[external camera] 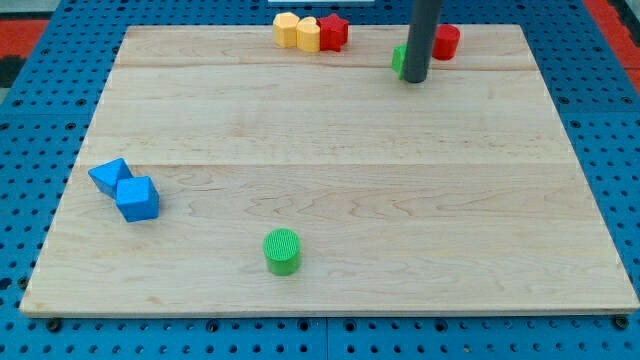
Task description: Move your arm towards the green circle
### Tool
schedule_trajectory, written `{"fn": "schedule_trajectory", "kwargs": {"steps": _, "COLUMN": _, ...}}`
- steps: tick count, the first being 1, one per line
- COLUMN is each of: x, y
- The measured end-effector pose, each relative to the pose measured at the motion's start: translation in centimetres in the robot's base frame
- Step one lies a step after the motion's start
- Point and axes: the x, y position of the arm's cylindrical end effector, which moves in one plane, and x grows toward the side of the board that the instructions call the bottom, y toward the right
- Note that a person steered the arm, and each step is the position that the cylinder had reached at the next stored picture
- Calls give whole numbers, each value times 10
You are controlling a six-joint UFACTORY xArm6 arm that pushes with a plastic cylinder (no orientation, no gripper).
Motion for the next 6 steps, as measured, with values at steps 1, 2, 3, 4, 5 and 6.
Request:
{"fn": "schedule_trajectory", "kwargs": {"steps": 1, "x": 92, "y": 44}}
{"fn": "schedule_trajectory", "kwargs": {"steps": 2, "x": 200, "y": 42}}
{"fn": "schedule_trajectory", "kwargs": {"steps": 3, "x": 291, "y": -9}}
{"fn": "schedule_trajectory", "kwargs": {"steps": 4, "x": 320, "y": -50}}
{"fn": "schedule_trajectory", "kwargs": {"steps": 5, "x": 320, "y": -93}}
{"fn": "schedule_trajectory", "kwargs": {"steps": 6, "x": 290, "y": -112}}
